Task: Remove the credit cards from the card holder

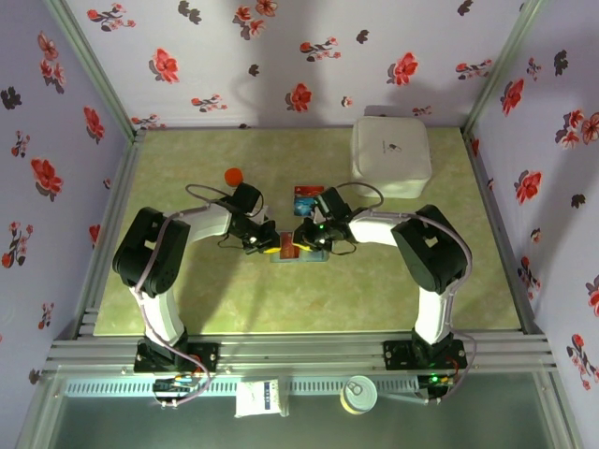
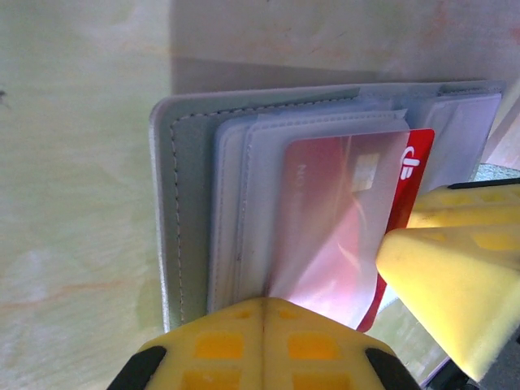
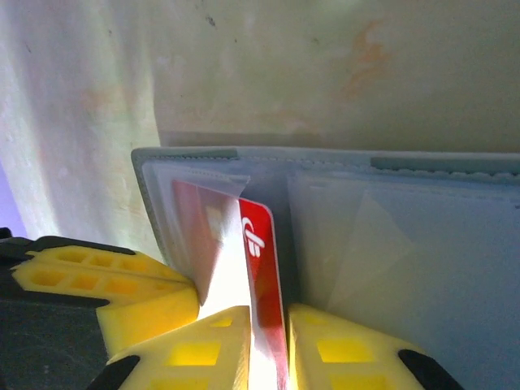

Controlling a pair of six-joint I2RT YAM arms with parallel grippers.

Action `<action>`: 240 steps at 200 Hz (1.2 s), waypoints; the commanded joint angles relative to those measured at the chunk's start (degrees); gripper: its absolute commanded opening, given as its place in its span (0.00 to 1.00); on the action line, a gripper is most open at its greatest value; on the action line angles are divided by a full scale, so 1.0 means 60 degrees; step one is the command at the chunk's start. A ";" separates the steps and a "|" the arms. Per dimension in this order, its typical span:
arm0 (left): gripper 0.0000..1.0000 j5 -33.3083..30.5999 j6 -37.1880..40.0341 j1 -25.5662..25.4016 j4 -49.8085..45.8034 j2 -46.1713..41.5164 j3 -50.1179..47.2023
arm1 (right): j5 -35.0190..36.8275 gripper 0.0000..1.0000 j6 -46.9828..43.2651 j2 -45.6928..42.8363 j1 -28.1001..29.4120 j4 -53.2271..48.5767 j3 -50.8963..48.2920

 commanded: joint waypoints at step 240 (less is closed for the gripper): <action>0.00 -0.0163 -0.0016 -0.0014 -0.0188 0.0179 -0.0070 | 0.0034 0.10 -0.0122 -0.1057 -0.0588 0.0271 -0.0848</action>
